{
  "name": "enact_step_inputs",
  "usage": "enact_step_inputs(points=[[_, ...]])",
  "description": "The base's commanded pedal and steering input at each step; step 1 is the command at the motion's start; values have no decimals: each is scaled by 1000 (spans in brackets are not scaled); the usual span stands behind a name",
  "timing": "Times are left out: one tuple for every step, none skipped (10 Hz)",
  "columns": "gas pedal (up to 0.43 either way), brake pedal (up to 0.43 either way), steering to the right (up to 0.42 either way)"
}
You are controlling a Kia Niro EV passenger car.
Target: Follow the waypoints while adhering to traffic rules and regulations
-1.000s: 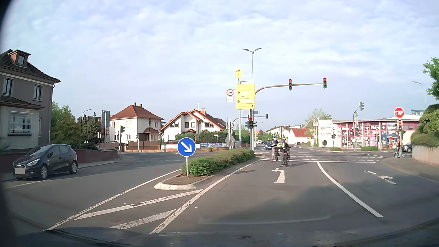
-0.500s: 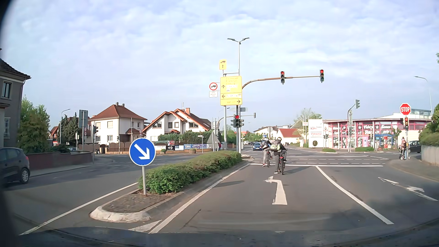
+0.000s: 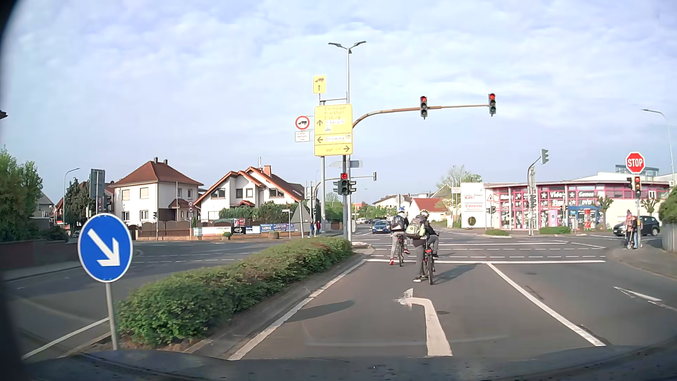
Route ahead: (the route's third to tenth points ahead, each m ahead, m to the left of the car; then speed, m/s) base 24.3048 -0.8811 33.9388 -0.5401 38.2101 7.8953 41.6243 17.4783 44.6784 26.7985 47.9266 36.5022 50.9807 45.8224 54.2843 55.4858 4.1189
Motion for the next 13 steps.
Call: enact_step_inputs(points=[[0, 268, 76], [0, 268, 76], [0, 268, 75], [0, 268, 75], [0, 268, 74], [0, 274, 72], [0, 268, 71], [0, 268, 71], [0, 250, 70], [0, 244, 70], [0, 238, 70], [0, 238, 70], [0, 232, 70]])
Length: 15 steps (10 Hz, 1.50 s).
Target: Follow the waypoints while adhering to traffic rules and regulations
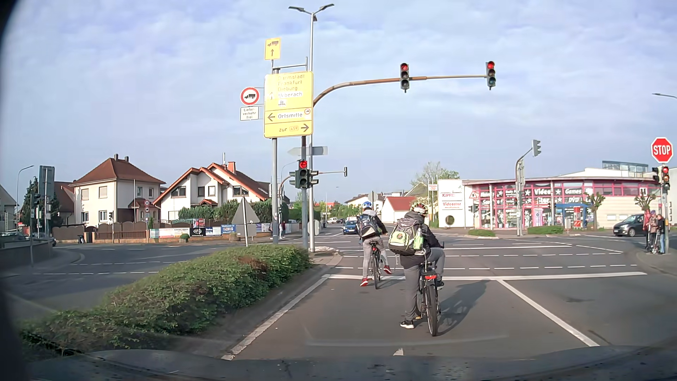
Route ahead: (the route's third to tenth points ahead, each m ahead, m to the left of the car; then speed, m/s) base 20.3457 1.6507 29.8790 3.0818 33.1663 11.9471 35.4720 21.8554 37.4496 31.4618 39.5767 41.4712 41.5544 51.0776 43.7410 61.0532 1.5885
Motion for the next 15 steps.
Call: enact_step_inputs(points=[[0, 232, 69], [0, 226, 69], [0, 232, 68], [0, 232, 67], [0, 232, 67], [0, 232, 67], [0, 232, 66], [0, 226, 66], [0, 220, 66], [0, 207, 66], [0, 201, 66], [0, 195, 66], [0, 195, 67], [0, 195, 66], [0, 195, 66]])
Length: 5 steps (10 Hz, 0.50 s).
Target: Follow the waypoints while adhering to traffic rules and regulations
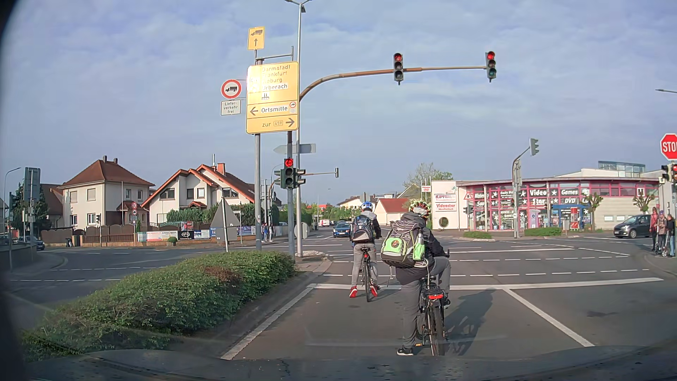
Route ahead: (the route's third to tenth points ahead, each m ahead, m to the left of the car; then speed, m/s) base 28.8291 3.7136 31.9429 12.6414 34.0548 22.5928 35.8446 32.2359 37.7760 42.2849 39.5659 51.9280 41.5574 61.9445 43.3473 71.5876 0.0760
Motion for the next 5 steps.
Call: enact_step_inputs(points=[[0, 195, 67], [0, 195, 66], [0, 201, 66], [0, 195, 67], [0, 201, 66]])
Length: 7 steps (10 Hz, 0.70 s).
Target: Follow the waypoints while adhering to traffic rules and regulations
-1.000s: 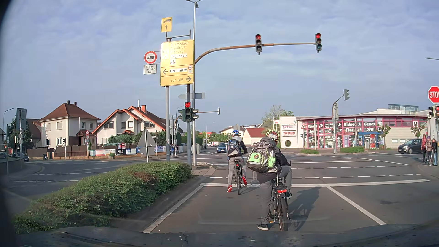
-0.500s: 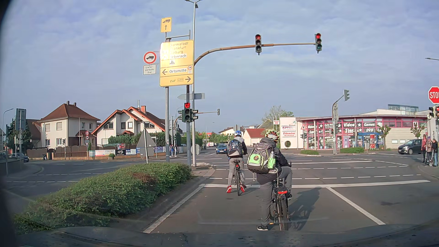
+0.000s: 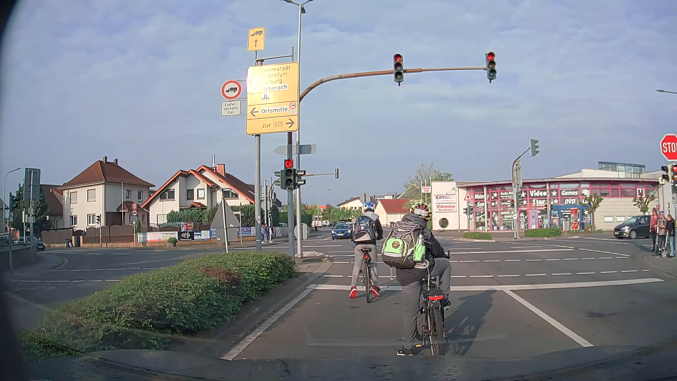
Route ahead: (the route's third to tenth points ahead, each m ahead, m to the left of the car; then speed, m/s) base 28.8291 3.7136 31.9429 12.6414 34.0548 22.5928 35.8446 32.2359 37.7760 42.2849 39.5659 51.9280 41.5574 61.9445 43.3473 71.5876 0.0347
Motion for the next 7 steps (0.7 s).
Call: enact_step_inputs(points=[[0, 201, 66], [0, 207, 66], [0, 213, 66], [0, 213, 64], [0, 220, 64], [0, 220, 64], [0, 226, 64]])
